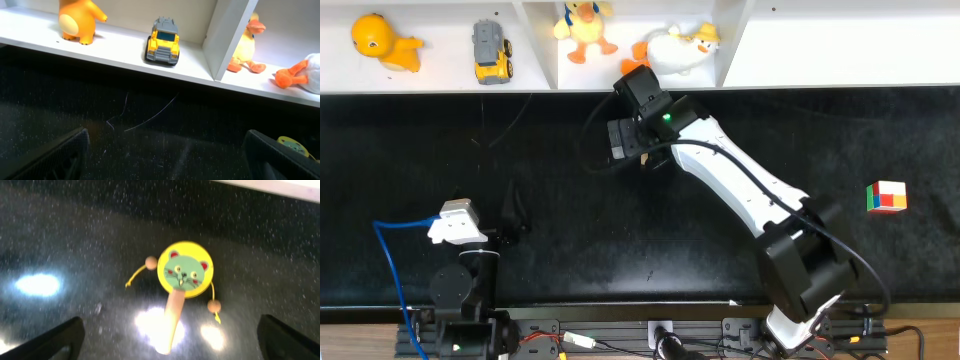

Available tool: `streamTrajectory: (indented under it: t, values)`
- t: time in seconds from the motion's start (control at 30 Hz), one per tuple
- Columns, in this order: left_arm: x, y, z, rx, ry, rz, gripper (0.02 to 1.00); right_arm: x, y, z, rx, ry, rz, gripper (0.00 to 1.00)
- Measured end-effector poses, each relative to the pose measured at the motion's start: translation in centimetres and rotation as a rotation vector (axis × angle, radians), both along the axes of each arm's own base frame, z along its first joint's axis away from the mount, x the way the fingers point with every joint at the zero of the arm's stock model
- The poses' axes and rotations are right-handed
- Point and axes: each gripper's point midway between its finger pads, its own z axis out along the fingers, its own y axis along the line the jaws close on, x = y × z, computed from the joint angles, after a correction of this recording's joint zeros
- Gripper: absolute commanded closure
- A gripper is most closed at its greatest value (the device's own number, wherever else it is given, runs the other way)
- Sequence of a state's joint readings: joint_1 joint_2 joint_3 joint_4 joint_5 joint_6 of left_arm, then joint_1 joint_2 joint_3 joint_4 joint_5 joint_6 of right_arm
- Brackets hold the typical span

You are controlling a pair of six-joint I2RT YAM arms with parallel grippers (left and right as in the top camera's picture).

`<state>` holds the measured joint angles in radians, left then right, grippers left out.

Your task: Store Toys

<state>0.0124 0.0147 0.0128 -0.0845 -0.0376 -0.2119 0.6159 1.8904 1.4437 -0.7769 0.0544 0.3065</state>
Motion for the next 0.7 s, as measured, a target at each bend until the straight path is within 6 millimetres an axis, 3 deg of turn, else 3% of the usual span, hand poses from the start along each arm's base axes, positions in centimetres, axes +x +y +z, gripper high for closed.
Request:
streamTrajectory:
  t: [0.43,0.7]
  values:
    - [0.0,0.0,0.0,0.000,0.000,0.000,0.020,-0.3,0.0,-3.3,-0.018,0.076,-0.047,0.248]
    - [0.0,0.0,0.0,0.000,0.000,0.000,0.020,-1.4,1.1,-3.7,-0.025,0.092,-0.018,0.294]
